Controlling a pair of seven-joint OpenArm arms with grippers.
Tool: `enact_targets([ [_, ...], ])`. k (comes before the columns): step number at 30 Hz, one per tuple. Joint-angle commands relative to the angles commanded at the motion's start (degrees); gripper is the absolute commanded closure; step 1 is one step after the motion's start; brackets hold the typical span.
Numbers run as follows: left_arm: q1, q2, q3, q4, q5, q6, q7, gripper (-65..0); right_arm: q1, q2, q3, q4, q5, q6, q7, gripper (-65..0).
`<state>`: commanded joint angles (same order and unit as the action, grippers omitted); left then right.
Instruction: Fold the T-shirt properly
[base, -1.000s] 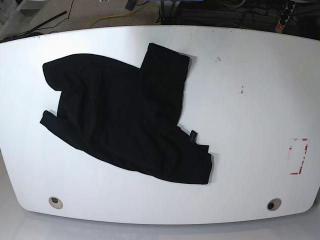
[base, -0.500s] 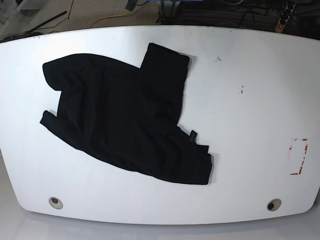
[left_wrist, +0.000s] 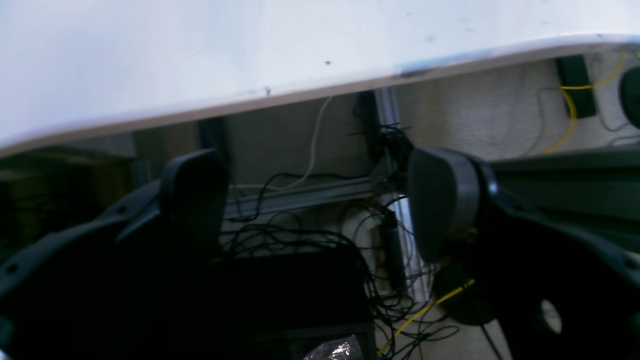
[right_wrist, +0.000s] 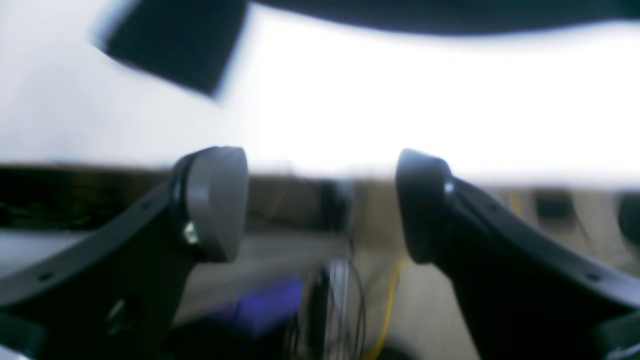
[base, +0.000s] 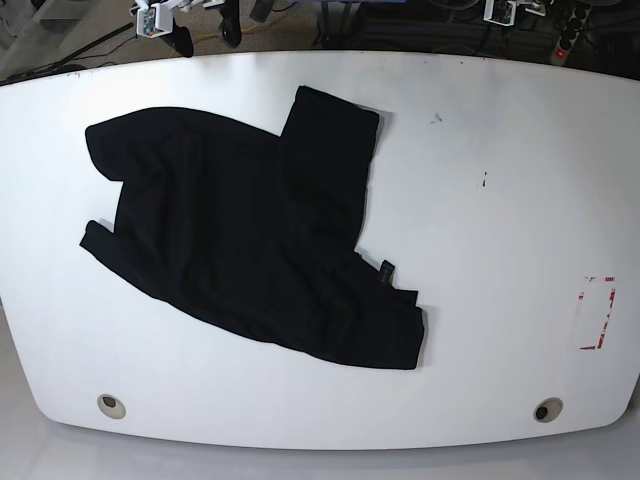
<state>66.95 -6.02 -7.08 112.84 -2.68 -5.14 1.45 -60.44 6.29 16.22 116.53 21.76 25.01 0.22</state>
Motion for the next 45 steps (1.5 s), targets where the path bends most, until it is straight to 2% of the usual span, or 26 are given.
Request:
enact_targets([
  [4,-0.53,0.00,0.00,-0.09,-3.16,0.09,0.00,-52.4,3.78,3.08,-0.26,0.00,0.53,0.00,0.00,-44.5],
  [7,-0.97,0.00,0.00,-0.09,-4.57,0.09,0.00,-52.4,6.68,3.87,-1.23,0.00,0.44,0.00,-1.32,-44.7],
  [11,-2.73,0.00,-0.18,-0.26,-4.57,0.09,0.00,-52.5,12.84,5.98,-3.60,0.18,0.26,0.00,-7.91,-48.0],
  [16,-3.60,0.00,-0.18,-0.18,-4.57,0.18,0.00,-63.6,20.48,8.00,-6.86,0.00,0.53,0.00,-14.95,-55.0],
  [19,-3.60,0.00,-0.26,-0.09,-4.57,0.18,0.00,-64.2,25.23,7.74,-8.09,-0.09,0.53,0.00,-19.78,-55.5],
  [21,-4.04,0.00,-0.18,-0.09,-4.66,0.18,0.00,-64.2,29.98,8.09,-10.55,-0.09,0.53,0.00,-25.05,-55.5],
  [28,-7.38,0.00,-0.09,-0.44,-4.31,0.09,0.00,-64.0,44.22,7.30,-16.97,-2.02,0.62,0.00,-39.30,-55.5],
  [30,-7.47,-0.09,-0.09,-0.44,-4.31,0.09,0.00,-64.0,48.09,5.54,-17.41,-4.13,0.18,0.00,-42.02,-55.5],
  [36,-8.26,-0.35,-0.18,-0.44,-4.31,-0.09,0.00,-64.0,56.79,3.78,-17.58,-15.30,0.70,0.09,-45.27,-55.5],
  [38,-8.53,-0.35,-0.18,-0.44,-4.22,-0.09,0.00,-64.0,59.25,2.90,-18.55,-19.08,1.41,1.23,-45.80,-55.5],
  [41,-8.62,-0.35,0.00,-0.53,-4.22,-0.09,0.00,-64.0,62.07,2.29,-19.52,-23.30,3.60,4.22,-46.42,-55.0],
  [43,-8.62,-0.35,0.00,-0.53,-4.22,-0.09,0.00,-64.0,62.95,2.11,-19.52,-24.53,4.57,4.75,-47.30,-55.0],
  [45,-8.62,-0.35,0.00,-0.53,-4.22,-0.09,0.00,-64.0,64.00,0.44,-19.60,-26.46,5.01,4.84,-47.65,-55.0],
])
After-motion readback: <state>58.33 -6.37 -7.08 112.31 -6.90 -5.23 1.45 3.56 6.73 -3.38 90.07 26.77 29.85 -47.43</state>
